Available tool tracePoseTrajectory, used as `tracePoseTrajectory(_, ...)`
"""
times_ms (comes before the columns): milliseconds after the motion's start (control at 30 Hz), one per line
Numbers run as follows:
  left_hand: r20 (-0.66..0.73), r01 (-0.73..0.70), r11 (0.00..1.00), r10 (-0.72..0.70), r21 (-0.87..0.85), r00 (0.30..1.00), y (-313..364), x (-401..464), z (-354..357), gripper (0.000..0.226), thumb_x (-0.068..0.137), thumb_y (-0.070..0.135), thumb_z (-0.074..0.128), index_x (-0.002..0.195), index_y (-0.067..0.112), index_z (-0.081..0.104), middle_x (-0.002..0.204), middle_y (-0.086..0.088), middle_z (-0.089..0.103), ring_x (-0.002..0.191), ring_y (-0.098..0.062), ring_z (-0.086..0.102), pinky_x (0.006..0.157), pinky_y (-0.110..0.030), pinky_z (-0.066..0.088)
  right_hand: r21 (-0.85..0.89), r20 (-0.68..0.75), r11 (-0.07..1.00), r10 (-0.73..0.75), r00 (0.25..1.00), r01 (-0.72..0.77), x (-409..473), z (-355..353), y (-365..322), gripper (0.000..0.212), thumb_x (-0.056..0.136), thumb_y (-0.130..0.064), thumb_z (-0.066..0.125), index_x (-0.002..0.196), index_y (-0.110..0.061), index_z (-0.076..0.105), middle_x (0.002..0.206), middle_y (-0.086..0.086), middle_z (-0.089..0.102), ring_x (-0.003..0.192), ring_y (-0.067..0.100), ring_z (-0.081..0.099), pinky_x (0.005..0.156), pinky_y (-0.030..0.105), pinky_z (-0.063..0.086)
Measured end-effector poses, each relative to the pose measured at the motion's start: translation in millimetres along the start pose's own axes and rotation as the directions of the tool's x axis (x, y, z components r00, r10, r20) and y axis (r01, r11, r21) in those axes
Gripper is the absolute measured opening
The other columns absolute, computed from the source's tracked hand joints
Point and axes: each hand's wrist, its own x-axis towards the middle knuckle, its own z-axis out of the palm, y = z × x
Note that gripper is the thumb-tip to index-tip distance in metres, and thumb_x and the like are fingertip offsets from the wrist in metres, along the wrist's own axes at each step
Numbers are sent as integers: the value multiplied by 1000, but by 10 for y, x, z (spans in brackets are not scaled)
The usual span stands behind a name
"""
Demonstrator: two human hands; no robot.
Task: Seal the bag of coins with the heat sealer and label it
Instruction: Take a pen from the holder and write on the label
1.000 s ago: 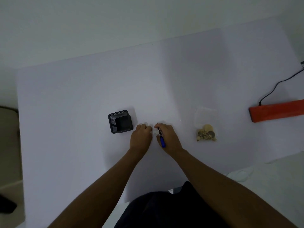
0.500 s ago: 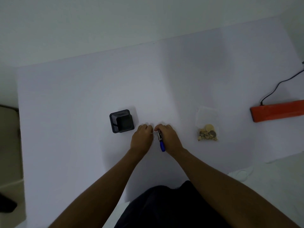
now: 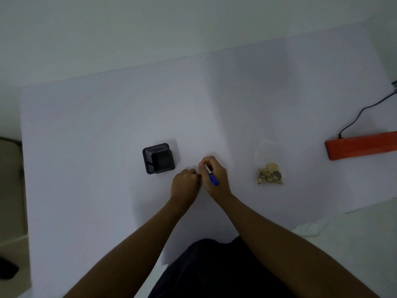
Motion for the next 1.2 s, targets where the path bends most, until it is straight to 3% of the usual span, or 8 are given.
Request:
tracePoseTrajectory(133,40,-9,998,6,65,999,43,-47,14,6,88,17,69,82,15,72,74,-2,66,63,-13,55,57,-25,48,43,-24,983,178,984,-177,-42,103,6,22,103,-27,53,88,-12,59,69,-5,60,63,9,60,64,26,55)
tracePoseTrajectory(400,80,8,999,-13,54,997,105,-12,-123,26,96,28,53,80,14,69,79,-2,64,69,-14,51,60,-27,44,66,-35,970,237,971,-235,-88,97,69,27,104,-26,50,86,-7,58,65,-3,58,56,6,57,58,28,55)
tracePoseTrajectory(533,124,49,999,-48,-3,991,86,9,-139,27,94,30,54,79,15,71,79,-2,62,70,-15,57,62,-29,50,78,-40,970,232,972,-228,-104,123,88,28,104,-26,50,86,-6,57,66,2,59,58,11,58,59,36,57)
tracePoseTrajectory(667,149,162,982,-147,-93,978,102,14,-147,31,92,30,54,70,19,72,65,2,62,56,-13,58,55,-26,50,69,-62,969,240,969,-235,-112,136,90,30,104,-27,49,85,-6,57,66,6,60,59,17,60,59,38,57)
tracePoseTrajectory(800,149,247,961,-227,-127,962,128,24,-138,31,95,19,51,71,16,70,66,1,64,54,-13,55,55,-25,48,60,-69,974,223,972,-219,-111,155,103,30,104,-25,50,84,-4,56,66,9,59,59,22,58,59,41,54)
tracePoseTrajectory(1033,150,315,944,-299,-100,943,140,57,-93,24,95,14,53,76,16,67,75,-1,67,60,-14,57,59,-26,46,77,-53,968,242,969,-237,-105,133,93,27,105,-24,49,81,-13,54,63,-4,54,57,6,53,60,36,54)
tracePoseTrajectory(1133,173,374,920,-351,-121,920,119,96,-53,17,91,17,60,77,15,69,79,-3,69,67,-19,64,63,-33,55,65,-75,978,203,976,-199,-121,104,106,25,104,-20,50,82,-10,55,62,-2,54,55,8,53,56,26,52)
tracePoseTrajectory(1200,215,413,899,-379,-143,900,97,144,-47,11,88,20,66,81,13,71,82,-5,70,71,-21,66,67,-35,58,46,-93,983,183,979,-180,-143,88,148,29,104,-21,51,79,-7,55,62,2,54,55,12,53,55,27,51)
